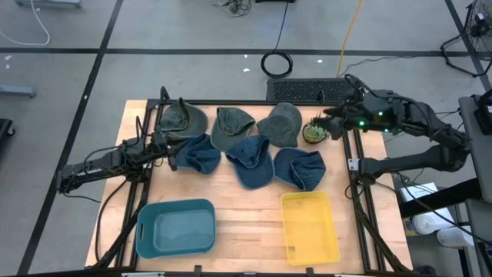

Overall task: Pick & Place hat
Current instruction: Put the right dark blue cap into the blue bin

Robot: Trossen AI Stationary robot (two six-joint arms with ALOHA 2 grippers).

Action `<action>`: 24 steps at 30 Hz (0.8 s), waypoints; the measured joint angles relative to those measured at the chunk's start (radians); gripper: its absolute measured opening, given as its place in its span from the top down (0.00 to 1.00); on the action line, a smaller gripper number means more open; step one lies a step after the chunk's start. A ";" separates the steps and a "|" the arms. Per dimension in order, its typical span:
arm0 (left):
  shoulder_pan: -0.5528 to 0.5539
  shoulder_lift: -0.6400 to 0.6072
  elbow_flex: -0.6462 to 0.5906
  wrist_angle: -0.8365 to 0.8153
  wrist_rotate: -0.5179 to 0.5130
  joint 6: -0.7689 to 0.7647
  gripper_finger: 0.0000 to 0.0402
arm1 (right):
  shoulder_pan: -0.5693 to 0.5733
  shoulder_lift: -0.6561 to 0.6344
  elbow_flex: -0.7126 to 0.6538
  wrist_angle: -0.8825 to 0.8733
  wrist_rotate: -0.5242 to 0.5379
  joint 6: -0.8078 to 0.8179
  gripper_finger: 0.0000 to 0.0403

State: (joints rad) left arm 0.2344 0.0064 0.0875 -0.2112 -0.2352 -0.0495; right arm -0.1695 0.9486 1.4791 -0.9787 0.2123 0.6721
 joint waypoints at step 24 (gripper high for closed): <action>0.000 0.000 0.000 0.000 0.000 0.000 0.82 | 0.186 0.201 0.016 0.098 -0.006 0.656 0.21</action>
State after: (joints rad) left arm 0.2344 0.0065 0.0875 -0.2112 -0.2352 -0.0494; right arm 0.0162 1.1496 1.4952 -0.8810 0.2068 1.3281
